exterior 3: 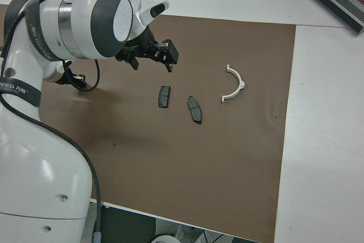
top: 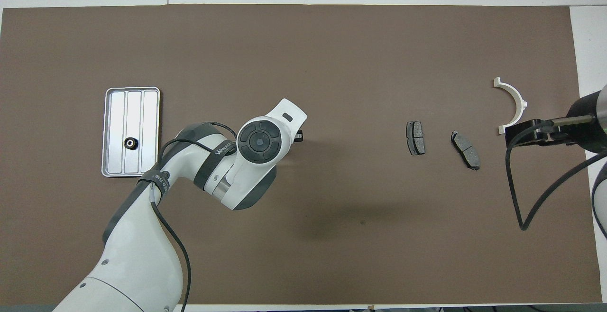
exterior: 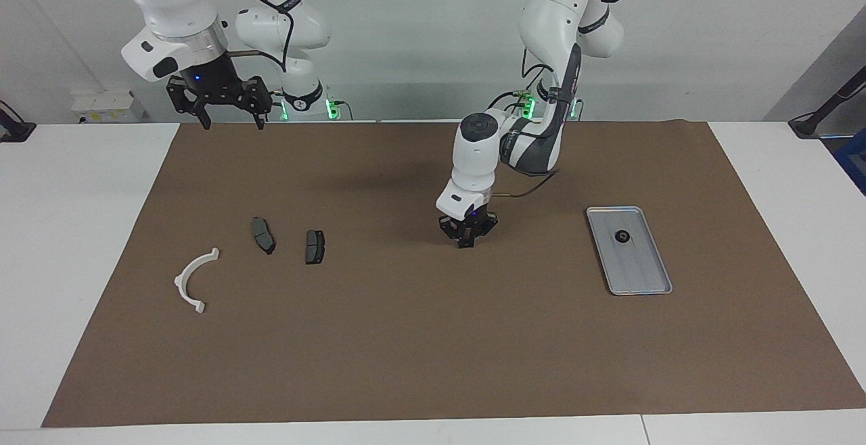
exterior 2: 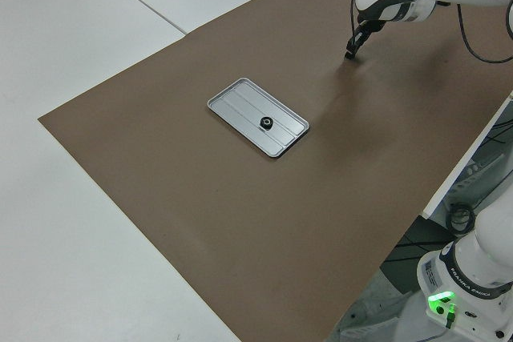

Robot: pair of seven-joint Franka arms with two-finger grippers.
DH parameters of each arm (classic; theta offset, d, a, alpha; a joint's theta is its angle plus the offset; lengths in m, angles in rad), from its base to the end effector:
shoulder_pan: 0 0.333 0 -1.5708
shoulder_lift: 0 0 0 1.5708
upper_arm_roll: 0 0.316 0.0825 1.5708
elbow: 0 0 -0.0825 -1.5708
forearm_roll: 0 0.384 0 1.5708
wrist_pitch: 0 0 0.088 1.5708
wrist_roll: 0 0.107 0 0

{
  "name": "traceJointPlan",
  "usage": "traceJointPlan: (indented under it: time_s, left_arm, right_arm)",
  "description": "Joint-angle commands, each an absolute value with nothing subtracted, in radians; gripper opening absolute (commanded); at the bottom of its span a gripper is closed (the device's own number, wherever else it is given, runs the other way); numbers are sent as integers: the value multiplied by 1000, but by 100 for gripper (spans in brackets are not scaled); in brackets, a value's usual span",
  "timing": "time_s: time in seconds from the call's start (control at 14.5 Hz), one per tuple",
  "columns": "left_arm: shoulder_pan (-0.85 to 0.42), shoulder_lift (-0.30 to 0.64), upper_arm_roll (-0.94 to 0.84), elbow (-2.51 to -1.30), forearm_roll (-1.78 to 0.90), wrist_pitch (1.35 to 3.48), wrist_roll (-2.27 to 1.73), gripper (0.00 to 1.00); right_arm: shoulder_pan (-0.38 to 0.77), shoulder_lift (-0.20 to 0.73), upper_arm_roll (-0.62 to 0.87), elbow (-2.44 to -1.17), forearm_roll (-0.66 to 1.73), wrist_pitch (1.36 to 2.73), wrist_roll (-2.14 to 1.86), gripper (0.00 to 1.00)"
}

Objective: Pick bearing gear from pile to tray
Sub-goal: 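Carry the second black piece with the left gripper to the tray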

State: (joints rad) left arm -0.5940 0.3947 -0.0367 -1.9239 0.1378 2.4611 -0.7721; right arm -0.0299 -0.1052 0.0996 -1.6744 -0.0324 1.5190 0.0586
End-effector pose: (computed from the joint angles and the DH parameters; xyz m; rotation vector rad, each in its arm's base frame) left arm 0.5156 -0.3751 0.2991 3.0998 0.0686 0.2503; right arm 0.5142 0.0351 0.6276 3.0947 0.0146 -0.0741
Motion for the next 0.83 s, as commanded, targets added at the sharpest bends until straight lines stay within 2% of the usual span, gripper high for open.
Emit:
traceJointPlan:
  time_s: [0.0,0.14,0.34,0.62,0.76]
  left_arm:
    - [-552,394,-25,-1832,172,2355,-763,0]
    - [-459,365,-18,-1746,163,2196,-611,0]
    - [-261,279,-25,-1707,153,2060,-329,0]
    - [-34,267,-18,-1719,89,2121,36,0]
    - [-3,284,-18,-1733,71,2143,92,0]
  right_arm:
    - [-32,-109,98,-1681,-41,1522,35,100]
    - [-31,-110,100,-1681,-41,1522,35,100]
    - [-32,-110,100,-1681,-28,1522,35,100]
    - [-34,-110,100,-1678,-21,1523,40,100]
    - [-34,-110,100,-1677,-5,1523,41,100]
